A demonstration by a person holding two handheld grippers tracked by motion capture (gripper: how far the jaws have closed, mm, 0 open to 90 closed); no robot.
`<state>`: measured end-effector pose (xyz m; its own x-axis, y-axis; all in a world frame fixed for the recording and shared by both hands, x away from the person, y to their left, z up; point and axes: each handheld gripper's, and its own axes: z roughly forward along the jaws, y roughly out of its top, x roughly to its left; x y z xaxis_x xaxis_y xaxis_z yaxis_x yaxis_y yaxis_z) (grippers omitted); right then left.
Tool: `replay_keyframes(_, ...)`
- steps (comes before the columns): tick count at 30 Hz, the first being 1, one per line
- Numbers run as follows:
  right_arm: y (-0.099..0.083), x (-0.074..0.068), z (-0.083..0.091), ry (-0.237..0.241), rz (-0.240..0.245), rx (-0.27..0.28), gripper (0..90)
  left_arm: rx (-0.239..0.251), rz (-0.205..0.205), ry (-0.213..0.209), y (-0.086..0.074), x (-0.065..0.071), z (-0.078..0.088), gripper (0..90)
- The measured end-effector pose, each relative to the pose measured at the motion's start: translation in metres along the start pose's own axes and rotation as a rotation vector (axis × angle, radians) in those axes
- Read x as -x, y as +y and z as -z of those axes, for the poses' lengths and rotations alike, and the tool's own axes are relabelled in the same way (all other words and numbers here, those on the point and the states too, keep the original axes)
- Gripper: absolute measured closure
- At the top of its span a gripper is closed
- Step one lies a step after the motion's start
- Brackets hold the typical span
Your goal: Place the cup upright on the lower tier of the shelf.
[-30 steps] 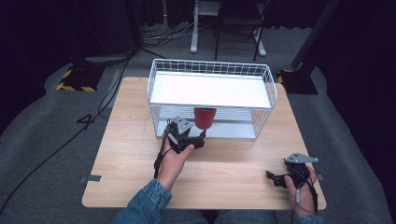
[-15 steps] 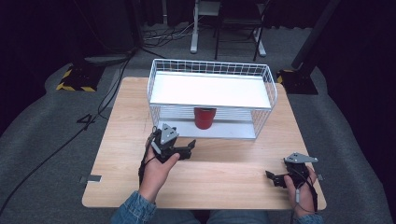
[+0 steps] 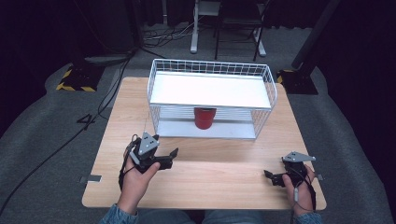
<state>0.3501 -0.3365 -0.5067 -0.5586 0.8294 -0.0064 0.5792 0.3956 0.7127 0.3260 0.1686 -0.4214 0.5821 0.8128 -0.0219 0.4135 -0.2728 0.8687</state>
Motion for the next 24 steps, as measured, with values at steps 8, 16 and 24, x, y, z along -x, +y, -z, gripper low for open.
replay_keyframes(8,0.0,0.0,0.0,0.0,0.0,0.0,0.4,-0.051,0.022,0.012,-0.025,-0.019,0.015,15.0)
replay_keyframes(16,0.0,0.0,0.0,0.0,0.0,0.0,0.4,-0.179,0.004,0.009,-0.051,-0.034,0.013,15.1)
replay_keyframes(24,0.0,0.0,0.0,0.0,0.0,0.0,0.4,-0.219,0.048,0.019,-0.071,-0.046,0.008,15.2)
